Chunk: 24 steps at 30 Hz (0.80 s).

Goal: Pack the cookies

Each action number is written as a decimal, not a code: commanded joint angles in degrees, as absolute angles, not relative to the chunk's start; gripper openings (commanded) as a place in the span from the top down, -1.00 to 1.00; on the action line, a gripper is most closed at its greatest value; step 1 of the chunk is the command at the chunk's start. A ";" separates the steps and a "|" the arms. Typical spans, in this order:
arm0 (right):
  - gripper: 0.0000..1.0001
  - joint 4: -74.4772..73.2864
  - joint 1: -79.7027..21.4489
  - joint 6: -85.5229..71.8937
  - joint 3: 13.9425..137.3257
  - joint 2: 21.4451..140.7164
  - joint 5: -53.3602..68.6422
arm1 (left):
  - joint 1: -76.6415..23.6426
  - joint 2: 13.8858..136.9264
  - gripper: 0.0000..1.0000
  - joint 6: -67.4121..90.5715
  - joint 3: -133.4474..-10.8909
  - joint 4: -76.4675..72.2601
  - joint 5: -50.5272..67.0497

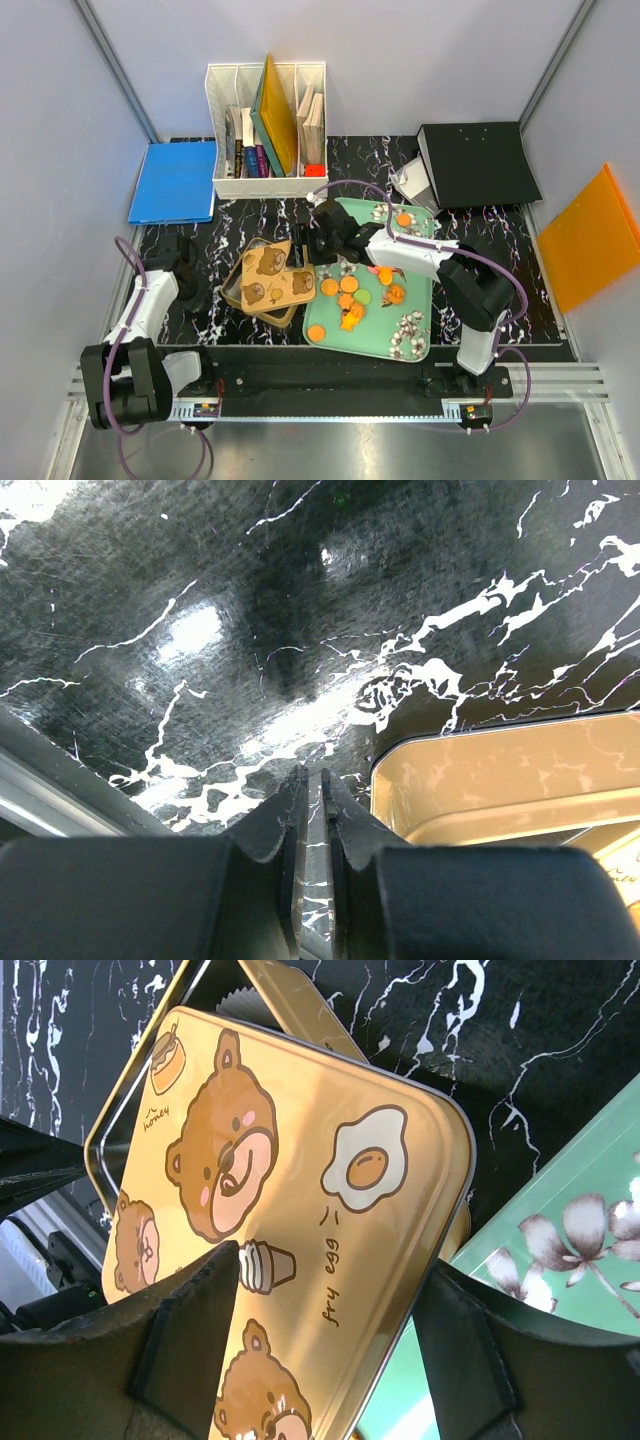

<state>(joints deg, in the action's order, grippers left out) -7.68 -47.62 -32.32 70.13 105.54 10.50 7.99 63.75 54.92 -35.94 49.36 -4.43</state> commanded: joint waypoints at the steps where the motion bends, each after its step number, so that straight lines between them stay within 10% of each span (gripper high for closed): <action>1: -0.54 -20.83 -46.14 -28.48 69.17 107.93 3.17 | 8.00 63.98 0.74 54.93 -36.21 47.55 -2.90; 24: -0.61 -26.02 -45.00 -22.59 75.14 106.88 -3.96 | 8.00 65.57 0.73 54.23 -35.95 45.79 -1.32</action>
<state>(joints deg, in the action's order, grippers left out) -17.72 -47.35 -26.39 74.52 105.75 3.42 7.99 65.12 54.87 -35.94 47.64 -2.61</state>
